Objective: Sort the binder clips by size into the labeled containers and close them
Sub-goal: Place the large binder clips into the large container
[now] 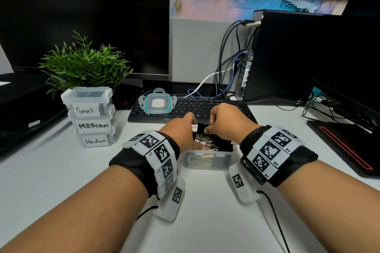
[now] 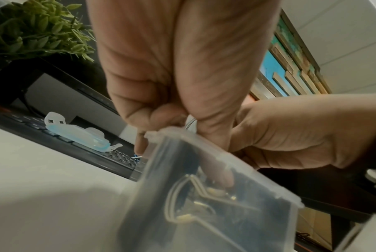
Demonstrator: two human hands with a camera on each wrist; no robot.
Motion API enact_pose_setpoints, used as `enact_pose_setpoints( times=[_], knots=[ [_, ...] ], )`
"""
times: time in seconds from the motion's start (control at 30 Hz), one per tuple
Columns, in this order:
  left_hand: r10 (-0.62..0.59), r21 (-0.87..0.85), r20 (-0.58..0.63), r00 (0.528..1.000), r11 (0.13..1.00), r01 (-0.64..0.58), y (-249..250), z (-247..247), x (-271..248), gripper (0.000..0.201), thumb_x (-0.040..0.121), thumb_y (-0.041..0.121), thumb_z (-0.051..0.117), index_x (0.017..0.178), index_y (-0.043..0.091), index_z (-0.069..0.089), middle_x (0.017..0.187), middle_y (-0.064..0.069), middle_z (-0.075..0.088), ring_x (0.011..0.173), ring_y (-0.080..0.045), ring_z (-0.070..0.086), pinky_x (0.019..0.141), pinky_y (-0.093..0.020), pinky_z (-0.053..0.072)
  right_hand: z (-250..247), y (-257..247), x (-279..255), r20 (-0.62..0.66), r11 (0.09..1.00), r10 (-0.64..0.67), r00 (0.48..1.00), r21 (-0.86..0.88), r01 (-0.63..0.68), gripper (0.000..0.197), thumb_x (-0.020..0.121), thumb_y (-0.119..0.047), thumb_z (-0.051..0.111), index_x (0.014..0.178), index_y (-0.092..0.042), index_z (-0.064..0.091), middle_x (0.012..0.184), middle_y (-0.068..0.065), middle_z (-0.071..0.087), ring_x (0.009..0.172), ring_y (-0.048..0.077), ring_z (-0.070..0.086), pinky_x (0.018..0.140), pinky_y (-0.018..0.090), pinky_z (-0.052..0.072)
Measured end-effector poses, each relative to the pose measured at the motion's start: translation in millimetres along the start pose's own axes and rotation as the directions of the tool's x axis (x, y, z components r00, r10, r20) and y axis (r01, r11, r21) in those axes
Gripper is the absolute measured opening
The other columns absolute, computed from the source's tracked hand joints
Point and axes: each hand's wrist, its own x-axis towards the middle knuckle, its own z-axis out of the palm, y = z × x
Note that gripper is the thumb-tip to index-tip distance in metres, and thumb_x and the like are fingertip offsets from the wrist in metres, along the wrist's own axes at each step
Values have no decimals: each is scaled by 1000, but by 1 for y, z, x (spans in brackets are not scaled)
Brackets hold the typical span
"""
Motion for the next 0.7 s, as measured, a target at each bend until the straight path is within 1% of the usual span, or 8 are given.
enact_pose_setpoints(
  times=[0.1, 0.2, 0.33, 0.37, 0.43, 0.53, 0.6, 0.7],
  knots=[
    [7, 50, 5, 1000, 999, -7, 0, -1, -2, 59, 79, 43, 70, 126, 16, 46, 121, -4, 57, 112, -20, 51, 81, -25, 38, 4, -3, 3, -27, 999, 16, 1000, -43, -17, 14, 80, -19, 70, 86, -9, 63, 79, 4, 59, 79, 20, 57, 54, 23, 40],
    [15, 56, 7, 1000, 998, -15, 0, -1, -3, 53, 80, 42, 70, 120, 15, 49, 118, -4, 59, 109, -19, 53, 81, -25, 40, 6, -5, 5, -39, 998, 38, 999, -44, -40, 9, 80, -16, 67, 82, -10, 60, 77, 4, 59, 79, 21, 57, 50, 22, 38],
    [-1, 92, 16, 1000, 996, 0, 0, -2, -1, 54, 80, 46, 68, 118, 14, 48, 116, -4, 59, 108, -21, 54, 80, -27, 41, 3, -5, 5, -38, 997, 46, 998, -58, -48, 12, 81, -17, 67, 87, -8, 62, 80, 5, 59, 78, 21, 57, 49, 22, 38],
    [-5, 94, 16, 1000, 996, 3, 0, -2, -1, 54, 79, 46, 68, 117, 14, 48, 115, -5, 59, 108, -22, 54, 81, -28, 42, 2, -5, 5, -46, 997, 30, 998, -64, -33, 13, 82, -19, 67, 87, -8, 62, 79, 4, 58, 79, 21, 57, 51, 23, 39],
    [-3, 103, 15, 1000, 995, 2, -1, -1, 0, 54, 80, 47, 68, 117, 14, 47, 116, -6, 58, 108, -22, 53, 81, -29, 41, 2, -3, 4, -40, 999, -20, 999, -40, 18, 15, 83, -21, 68, 86, -7, 63, 79, 5, 60, 80, 21, 59, 60, 28, 47],
    [-11, 103, 8, 1000, 995, 11, -2, 2, 0, 59, 79, 50, 67, 121, 15, 45, 118, -7, 56, 106, -22, 54, 79, -28, 41, 1, 7, 4, 7, 991, -59, 998, 120, 58, 14, 83, -19, 71, 82, -7, 64, 82, 9, 68, 75, 22, 65, 74, 33, 57],
    [-23, 74, 0, 1000, 997, 23, -2, 3, 0, 65, 79, 50, 67, 128, 17, 39, 121, -8, 54, 108, -22, 54, 80, -29, 43, -2, 14, 5, 35, 979, -84, 996, 190, 76, 8, 84, -13, 70, 82, -7, 66, 80, 9, 70, 71, 20, 68, 75, 33, 58],
    [6, 58, 14, 1000, 998, -7, -2, 5, 1, 75, 81, 48, 66, 140, 26, 27, 127, -11, 51, 112, -25, 54, 86, -31, 43, -9, 20, 5, 96, 980, -119, 988, 174, 101, 6, 85, -11, 68, 83, -16, 68, 76, 0, 68, 67, 10, 62, 70, 24, 55]
  ],
)
